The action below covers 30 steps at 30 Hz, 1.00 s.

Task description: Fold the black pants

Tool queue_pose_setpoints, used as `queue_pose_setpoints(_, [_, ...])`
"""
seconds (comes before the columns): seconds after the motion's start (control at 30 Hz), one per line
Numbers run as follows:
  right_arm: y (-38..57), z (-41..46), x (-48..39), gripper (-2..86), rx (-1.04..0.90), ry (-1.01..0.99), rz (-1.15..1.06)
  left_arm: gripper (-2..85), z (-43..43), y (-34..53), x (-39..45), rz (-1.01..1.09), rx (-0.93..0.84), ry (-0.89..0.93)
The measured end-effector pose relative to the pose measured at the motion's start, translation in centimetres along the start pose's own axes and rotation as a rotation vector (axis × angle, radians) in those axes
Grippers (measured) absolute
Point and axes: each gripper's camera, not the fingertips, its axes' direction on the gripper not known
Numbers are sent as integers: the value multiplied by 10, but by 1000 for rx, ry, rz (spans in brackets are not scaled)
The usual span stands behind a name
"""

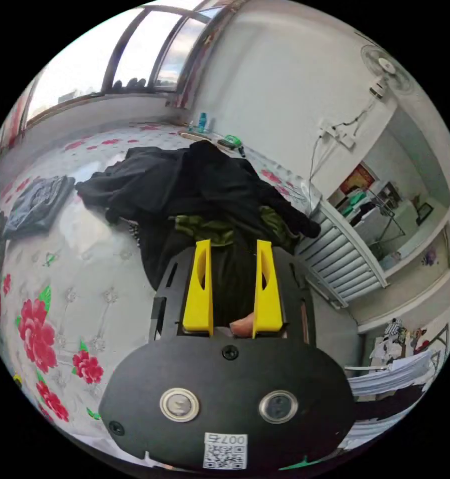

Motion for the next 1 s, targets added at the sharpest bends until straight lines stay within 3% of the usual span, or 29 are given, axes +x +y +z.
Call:
queue_pose_setpoints(0.17, [19, 47, 62, 32, -291, -186, 46, 61, -31, 28, 29, 28, 40, 7])
queue_pose_setpoints(0.23, [28, 28, 56, 13, -228, -271, -14, 61, -46, 44, 39, 29, 63, 5])
queue_pose_setpoints(0.3, [48, -11, 30, 3, -123, -477, -155, 62, -67, 70, 50, 27, 104, -2])
queue_pose_setpoints(0.43, [93, -58, -34, -1, -104, -810, -360, 63, -91, 111, 57, 2, 132, 0])
queue_pose_setpoints(0.6, [174, -144, -157, -3, -233, -1411, -732, 80, -133, 173, 60, -57, 202, 17])
queue_pose_setpoints(0.7, [221, -199, -215, -3, -362, -1654, -933, 94, -162, 207, 62, -82, 257, -2])
queue_pose_setpoints(0.8, [261, -245, -245, -2, -443, -1779, -1073, 119, -194, 240, 66, -81, 333, -28])
queue_pose_setpoints(0.9, [302, -283, -257, -1, -452, -1775, -1283, 135, -219, 266, 75, -85, 403, -79])
queue_pose_setpoints(0.97, [322, -297, -258, 1, -430, -1753, -1383, 119, -227, 274, 80, -97, 408, -121])
queue_pose_setpoints(1.0, [331, -304, -258, 4, -409, -1739, -1435, 67, -232, 278, 81, -135, 407, -178])
